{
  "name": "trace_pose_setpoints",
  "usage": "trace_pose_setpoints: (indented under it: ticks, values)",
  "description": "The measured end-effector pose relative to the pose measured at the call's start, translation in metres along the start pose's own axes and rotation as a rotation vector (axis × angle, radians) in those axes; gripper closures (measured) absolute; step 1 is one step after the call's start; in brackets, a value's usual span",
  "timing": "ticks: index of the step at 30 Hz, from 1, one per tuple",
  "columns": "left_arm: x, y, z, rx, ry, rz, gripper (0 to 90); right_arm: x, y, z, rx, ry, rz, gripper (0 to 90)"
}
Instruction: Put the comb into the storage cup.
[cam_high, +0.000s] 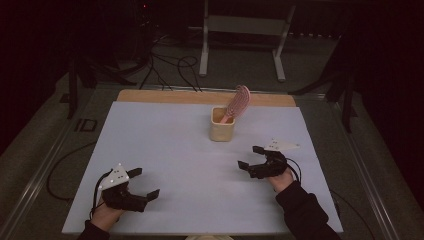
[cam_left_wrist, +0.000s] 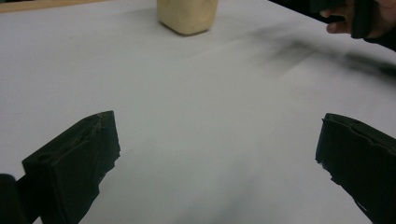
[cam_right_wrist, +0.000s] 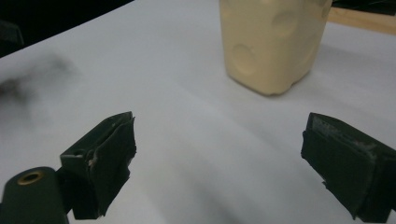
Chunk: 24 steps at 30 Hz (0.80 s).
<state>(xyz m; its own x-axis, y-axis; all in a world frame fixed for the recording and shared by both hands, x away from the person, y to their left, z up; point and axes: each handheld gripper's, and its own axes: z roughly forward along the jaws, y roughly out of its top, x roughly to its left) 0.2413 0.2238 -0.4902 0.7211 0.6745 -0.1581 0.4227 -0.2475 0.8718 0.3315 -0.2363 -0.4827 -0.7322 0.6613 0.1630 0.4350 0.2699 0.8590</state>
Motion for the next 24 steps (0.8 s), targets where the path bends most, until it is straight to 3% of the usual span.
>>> trace_pose_setpoints:
  ticks: [12,24]
  values:
    - [0.000,0.000,0.000,0.003,-0.003,0.002,0.1,0.006,-0.024,-0.024,0.001,-0.004,-0.021,9.7]
    - [0.001,0.000,0.000,0.006,-0.008,-0.001,0.2,0.007,-0.047,-0.041,0.039,-0.021,-0.048,9.7]
